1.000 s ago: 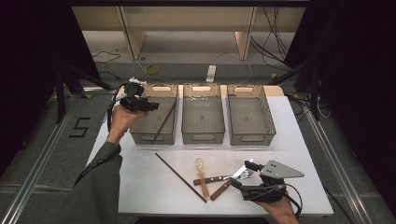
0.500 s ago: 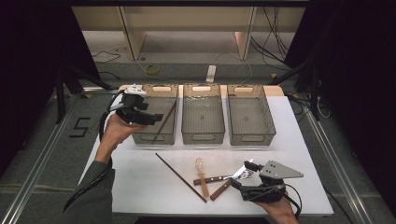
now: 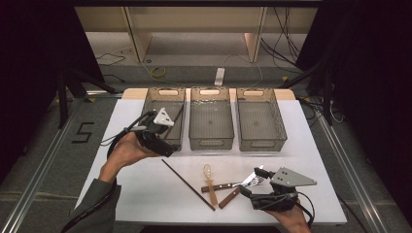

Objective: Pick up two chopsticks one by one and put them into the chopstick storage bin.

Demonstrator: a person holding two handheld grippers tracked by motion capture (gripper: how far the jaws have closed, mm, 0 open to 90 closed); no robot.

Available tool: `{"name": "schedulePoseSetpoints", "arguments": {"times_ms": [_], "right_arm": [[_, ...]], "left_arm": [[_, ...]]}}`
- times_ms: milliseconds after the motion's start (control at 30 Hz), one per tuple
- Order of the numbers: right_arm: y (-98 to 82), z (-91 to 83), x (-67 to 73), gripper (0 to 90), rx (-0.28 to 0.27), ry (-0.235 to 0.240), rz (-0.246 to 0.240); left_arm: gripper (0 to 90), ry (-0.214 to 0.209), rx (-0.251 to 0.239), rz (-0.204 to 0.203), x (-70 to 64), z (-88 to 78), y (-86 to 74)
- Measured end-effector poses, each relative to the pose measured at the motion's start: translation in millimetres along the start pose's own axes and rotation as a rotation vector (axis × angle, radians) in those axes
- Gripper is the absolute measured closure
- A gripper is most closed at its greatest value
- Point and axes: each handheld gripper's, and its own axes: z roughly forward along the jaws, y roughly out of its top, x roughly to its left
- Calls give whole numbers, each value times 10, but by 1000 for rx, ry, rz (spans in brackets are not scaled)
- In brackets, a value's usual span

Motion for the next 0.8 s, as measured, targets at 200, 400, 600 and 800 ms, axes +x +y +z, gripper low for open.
{"name": "schedulePoseSetpoints", "arguments": {"times_ms": [200,400,600,800], "right_arm": [[-2,0,-14,211,0,-4,3],[1,-3,-7,211,1,-5,0],[-1,-11,-10,211,-3,-4,1],[1,-10,-2,211,-2,-4,-1]], "left_arm": [[167,-92,71,106,-222,138,6],[165,-134,141,176,-379,281,-8],[164,-157,177,217,-485,379,-19],[166,-149,250,279,-553,469,-52]]}}
